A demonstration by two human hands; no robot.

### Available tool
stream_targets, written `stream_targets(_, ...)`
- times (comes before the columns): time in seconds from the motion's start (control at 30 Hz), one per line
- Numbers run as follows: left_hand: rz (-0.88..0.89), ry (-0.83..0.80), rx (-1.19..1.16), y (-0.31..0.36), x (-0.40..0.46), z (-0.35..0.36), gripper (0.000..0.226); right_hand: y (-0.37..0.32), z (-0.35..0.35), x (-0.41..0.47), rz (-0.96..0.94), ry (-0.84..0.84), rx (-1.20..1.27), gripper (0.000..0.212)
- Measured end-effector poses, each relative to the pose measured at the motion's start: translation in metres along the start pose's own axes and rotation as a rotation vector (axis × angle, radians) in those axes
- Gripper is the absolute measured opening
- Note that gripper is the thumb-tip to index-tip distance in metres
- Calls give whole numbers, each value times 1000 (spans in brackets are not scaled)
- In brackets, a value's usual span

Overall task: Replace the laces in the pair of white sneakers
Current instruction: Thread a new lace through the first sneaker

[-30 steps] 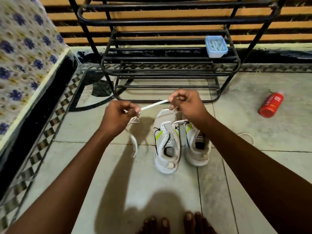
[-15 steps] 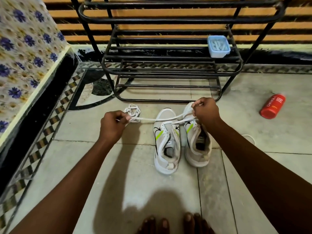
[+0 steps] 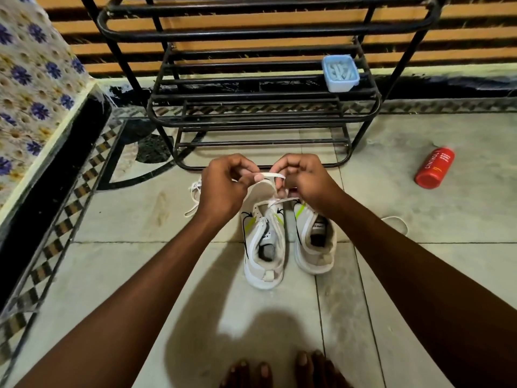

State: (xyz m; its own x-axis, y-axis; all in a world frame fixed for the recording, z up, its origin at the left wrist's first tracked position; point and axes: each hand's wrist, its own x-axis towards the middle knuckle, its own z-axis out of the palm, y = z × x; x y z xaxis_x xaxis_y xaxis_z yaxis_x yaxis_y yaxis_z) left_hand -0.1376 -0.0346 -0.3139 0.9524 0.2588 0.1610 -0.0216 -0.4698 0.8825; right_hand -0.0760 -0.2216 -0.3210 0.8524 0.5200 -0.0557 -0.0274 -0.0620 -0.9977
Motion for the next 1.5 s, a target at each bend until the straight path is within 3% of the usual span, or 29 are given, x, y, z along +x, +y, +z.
stream_targets(0.1,-87,-29,28,-13,-9,5,17,1,-8,-2,55,46,-2,25)
stream_targets(0.17,-201,-170,75,-27,-17,11,23,6,-11,-1,10,111,-136,14)
stream_targets(0.27,-346,-403,253,-45,-28,23,66,19,-10,3,-44,197,-353,15)
stream_targets(0.33,-346,-446,379,-54,-36,32,88,27,-5,3,-13,198,-351,15)
stream_targets(0.37,-343,-434,383,-56,-39,36,85,30,-1,3,-1,200,-331,14)
stream_targets(0.5,-367,-341,304,-65,-41,41,38,44,17,6,30,196,-457,14)
stream_targets(0.57,-388,-291,215,-73,-41,40,31,54,22,9,72,154,-576,13)
stream_targets(0.67,-454,-275,67,-74,-44,35,33,66,30,13,118,131,-677,9)
stream_targets(0.83,-585,-250,-204,-75,-49,29,53,69,35,18,100,109,-799,12)
stream_targets(0.97,-590,-263,-247,-80,-51,27,35,72,39,20,22,78,-861,21)
stream_targets(1.17,-648,-267,-312,-83,-49,24,56,74,43,22,5,54,-953,19)
stream_targets(1.5,-651,-271,-313,-81,-47,23,43,83,52,35,141,-8,-1039,9)
